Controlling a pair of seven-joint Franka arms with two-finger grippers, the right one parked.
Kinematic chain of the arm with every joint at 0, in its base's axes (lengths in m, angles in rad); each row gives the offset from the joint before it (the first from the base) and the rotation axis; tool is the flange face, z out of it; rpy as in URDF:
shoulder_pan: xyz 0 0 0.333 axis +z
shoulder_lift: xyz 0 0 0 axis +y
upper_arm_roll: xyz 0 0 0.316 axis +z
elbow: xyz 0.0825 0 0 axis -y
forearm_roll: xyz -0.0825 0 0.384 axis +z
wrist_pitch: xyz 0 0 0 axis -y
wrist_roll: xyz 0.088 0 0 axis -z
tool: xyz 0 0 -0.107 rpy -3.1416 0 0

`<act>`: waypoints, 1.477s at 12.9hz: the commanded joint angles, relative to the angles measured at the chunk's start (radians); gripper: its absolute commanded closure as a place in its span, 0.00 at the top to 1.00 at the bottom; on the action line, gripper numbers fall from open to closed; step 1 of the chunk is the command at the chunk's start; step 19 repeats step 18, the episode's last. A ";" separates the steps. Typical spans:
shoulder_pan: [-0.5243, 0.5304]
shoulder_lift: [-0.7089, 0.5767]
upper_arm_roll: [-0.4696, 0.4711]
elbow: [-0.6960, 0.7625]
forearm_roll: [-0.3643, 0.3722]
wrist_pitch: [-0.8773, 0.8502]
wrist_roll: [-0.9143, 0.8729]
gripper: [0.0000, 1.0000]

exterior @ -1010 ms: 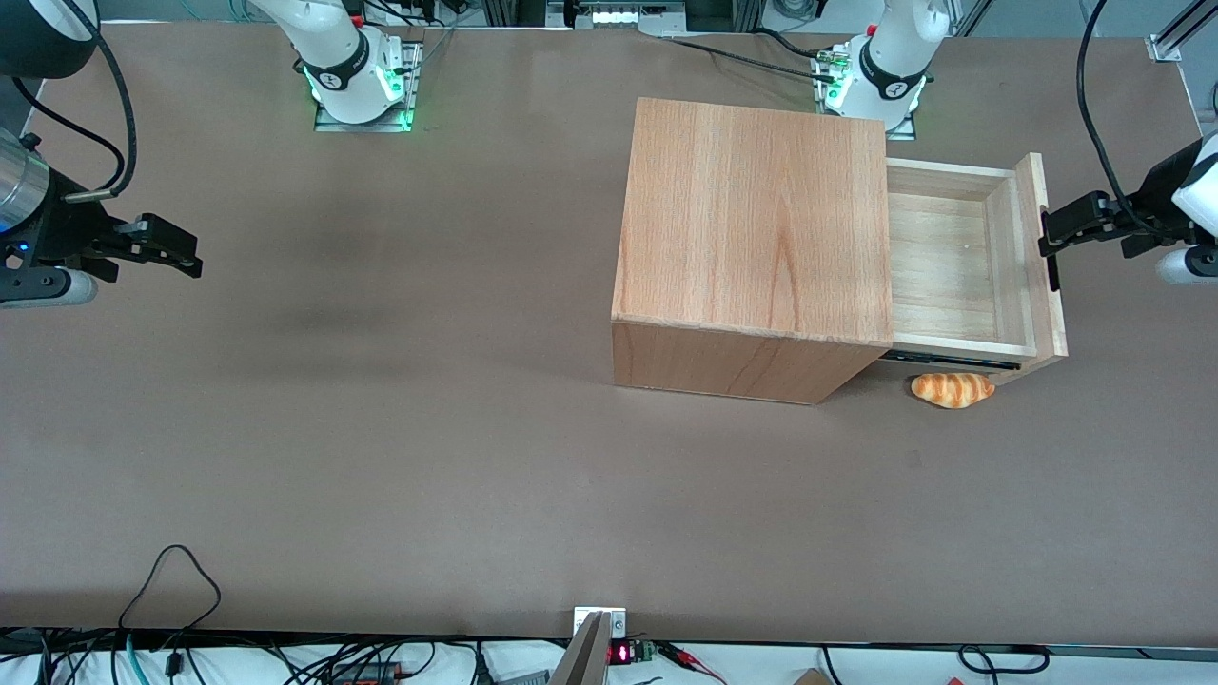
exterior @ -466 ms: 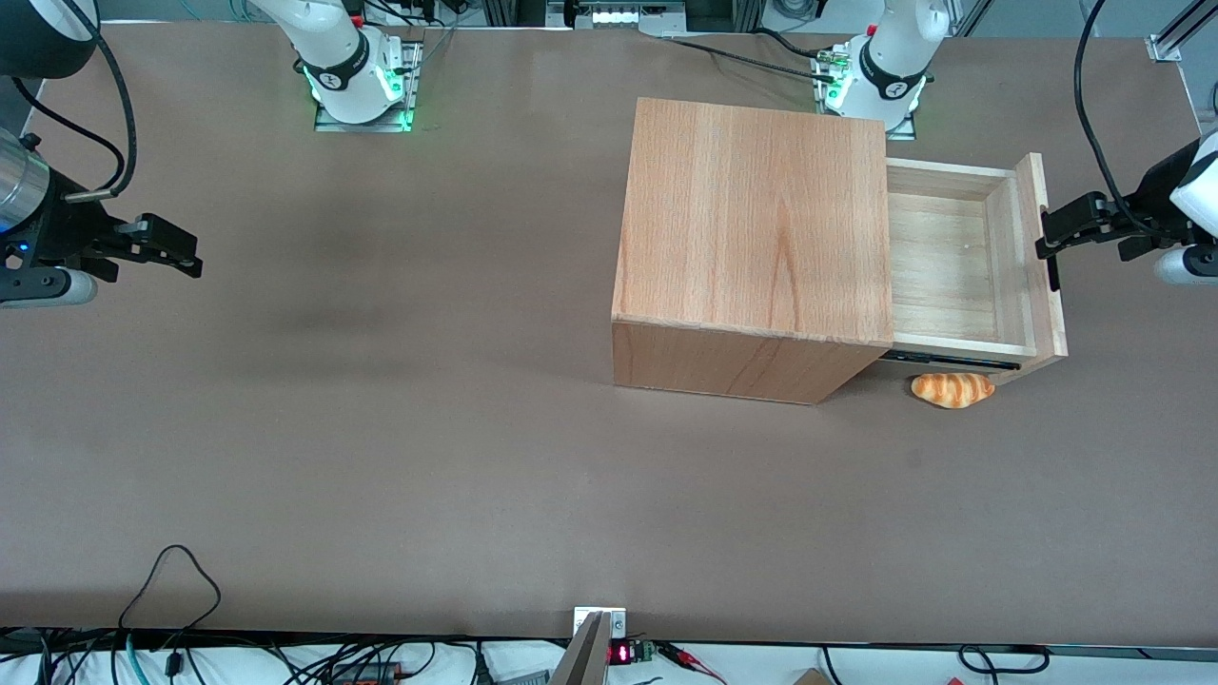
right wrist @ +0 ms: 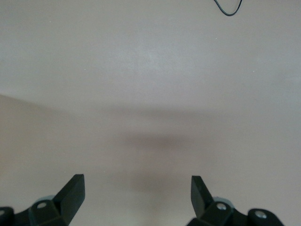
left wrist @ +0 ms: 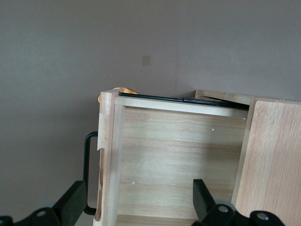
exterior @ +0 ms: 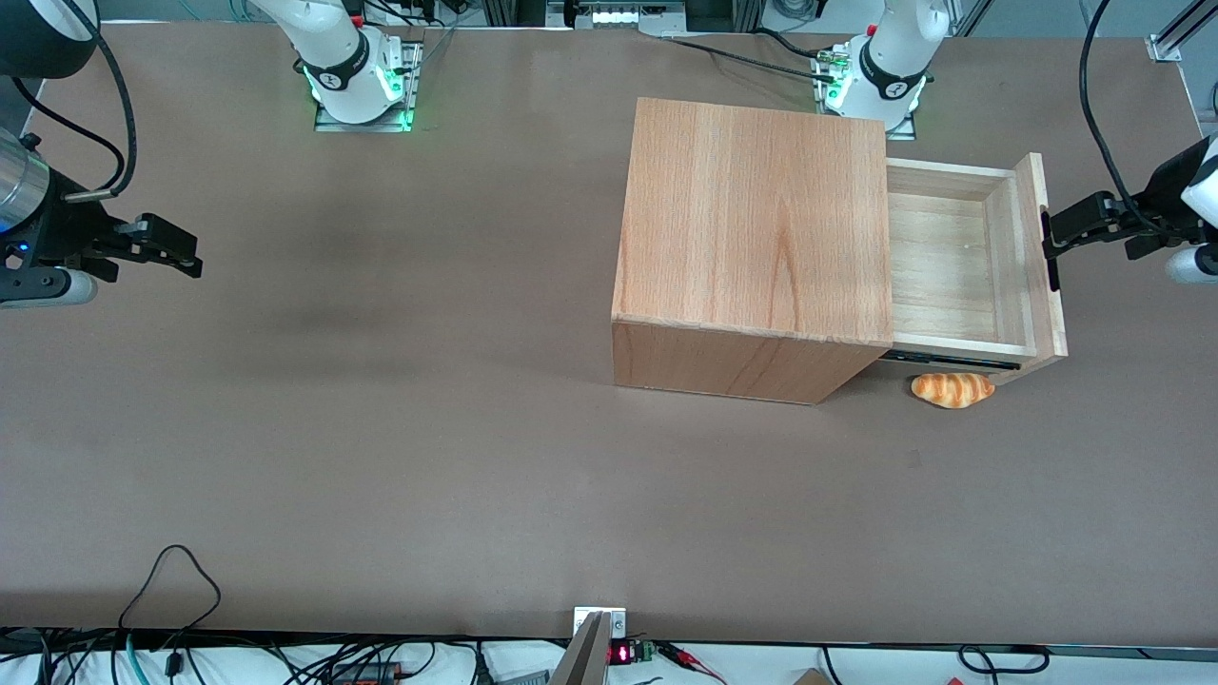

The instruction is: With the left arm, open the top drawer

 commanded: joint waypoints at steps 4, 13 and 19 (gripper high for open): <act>0.008 -0.005 -0.010 0.008 0.015 -0.001 -0.008 1.00; 0.007 -0.097 -0.033 -0.116 0.060 0.053 0.006 1.00; 0.007 -0.097 -0.033 -0.111 0.058 0.050 0.006 1.00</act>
